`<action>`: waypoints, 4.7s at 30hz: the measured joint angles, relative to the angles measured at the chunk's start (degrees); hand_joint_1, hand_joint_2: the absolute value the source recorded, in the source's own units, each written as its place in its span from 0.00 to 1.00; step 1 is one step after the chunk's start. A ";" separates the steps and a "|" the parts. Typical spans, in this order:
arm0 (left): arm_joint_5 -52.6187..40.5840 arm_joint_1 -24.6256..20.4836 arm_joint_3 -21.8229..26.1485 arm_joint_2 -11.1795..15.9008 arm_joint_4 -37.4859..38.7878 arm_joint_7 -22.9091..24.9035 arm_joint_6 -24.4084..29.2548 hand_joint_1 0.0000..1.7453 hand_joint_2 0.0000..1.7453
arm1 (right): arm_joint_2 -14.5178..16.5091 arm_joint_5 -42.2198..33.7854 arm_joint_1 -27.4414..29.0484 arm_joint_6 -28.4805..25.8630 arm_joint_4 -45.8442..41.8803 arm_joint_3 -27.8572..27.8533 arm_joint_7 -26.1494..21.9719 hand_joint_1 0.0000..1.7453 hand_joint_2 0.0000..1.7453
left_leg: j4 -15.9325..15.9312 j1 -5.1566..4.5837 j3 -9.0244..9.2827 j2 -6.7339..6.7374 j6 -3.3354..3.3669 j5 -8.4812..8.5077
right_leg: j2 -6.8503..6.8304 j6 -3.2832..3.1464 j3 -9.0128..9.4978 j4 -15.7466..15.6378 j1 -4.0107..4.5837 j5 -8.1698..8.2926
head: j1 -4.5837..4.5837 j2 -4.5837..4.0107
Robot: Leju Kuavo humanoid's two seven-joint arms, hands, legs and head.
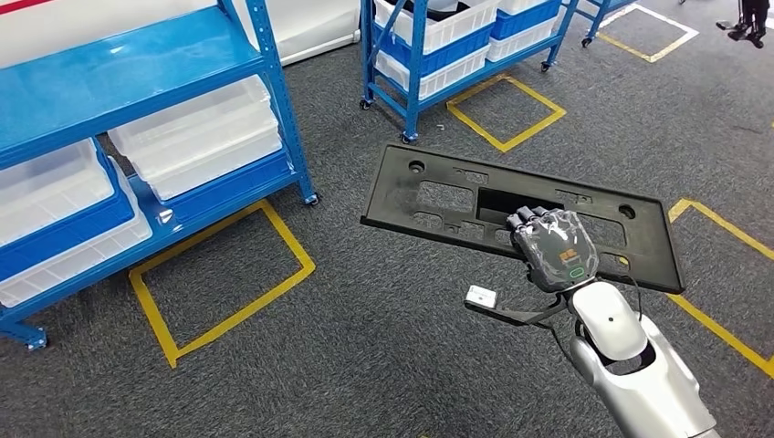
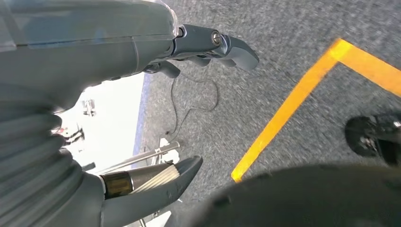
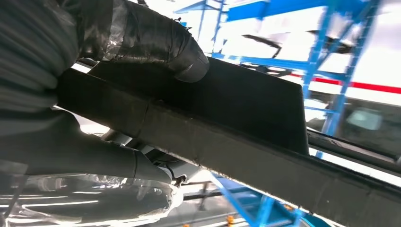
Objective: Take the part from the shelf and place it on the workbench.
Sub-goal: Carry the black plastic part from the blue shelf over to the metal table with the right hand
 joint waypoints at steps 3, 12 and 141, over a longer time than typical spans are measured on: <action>0.01 -0.09 0.02 -0.08 -0.01 0.03 -0.01 0.00 1.00 | -0.27 0.66 -0.22 -0.02 0.06 0.00 0.20 1.00 1.00 | 0.67 0.24 0.08 0.01 -0.97 -0.97 | 1.86 -1.35 -0.10 -0.38 -0.06 0.34 | -0.04 0.00; -0.01 0.12 0.46 -0.06 -0.02 0.09 -0.01 0.00 1.00 | -0.39 1.41 -0.79 0.09 0.42 0.04 0.43 1.00 1.00 | 7.64 0.08 -4.06 -6.91 0.40 -1.81 | 7.82 -2.64 -0.11 -0.31 0.77 0.58 | -0.05 0.00; 0.01 -0.07 2.41 -1.34 -2.07 0.50 -1.15 0.00 1.00 | -8.50 0.85 1.91 3.79 -1.98 -8.14 1.73 1.00 1.00 | -0.35 -0.35 -1.49 -6.60 2.91 2.37 | 8.60 -0.71 -0.17 0.48 0.51 -0.41 | 1.24 0.00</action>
